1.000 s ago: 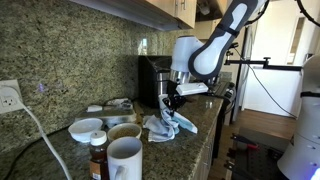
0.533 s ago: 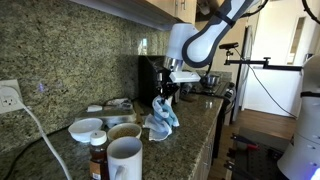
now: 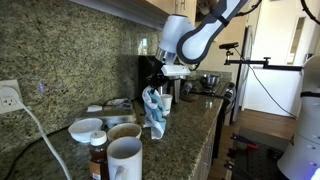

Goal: Use the cloth to wipe the kitchen surface

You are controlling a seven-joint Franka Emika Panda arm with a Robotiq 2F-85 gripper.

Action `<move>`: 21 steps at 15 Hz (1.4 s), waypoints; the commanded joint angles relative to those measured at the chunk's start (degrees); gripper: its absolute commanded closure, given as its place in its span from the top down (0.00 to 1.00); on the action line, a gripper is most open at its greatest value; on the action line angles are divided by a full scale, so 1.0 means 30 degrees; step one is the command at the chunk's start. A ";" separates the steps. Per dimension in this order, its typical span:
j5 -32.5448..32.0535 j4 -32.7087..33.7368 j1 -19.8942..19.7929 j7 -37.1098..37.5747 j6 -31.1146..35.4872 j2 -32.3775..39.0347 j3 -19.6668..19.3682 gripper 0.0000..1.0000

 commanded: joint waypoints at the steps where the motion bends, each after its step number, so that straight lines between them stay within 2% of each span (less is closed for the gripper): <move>1: -0.2173 0.1438 0.0078 0.1636 0.1272 0.1225 -0.0131 0.02; 7: -0.5352 0.4526 0.0803 0.3856 0.2547 0.3429 -0.0370 0.02; 10: -0.5924 0.6202 0.1293 0.4182 0.3232 0.4863 -0.0353 0.02; 13: -0.4933 0.7273 0.1254 0.3284 0.4094 0.6443 0.0416 0.02; 17: -0.3782 0.7973 0.0382 0.2273 0.4376 0.8298 0.1972 0.02; 21: -0.3690 0.8552 -0.0037 0.2078 0.4131 0.9346 0.2565 0.02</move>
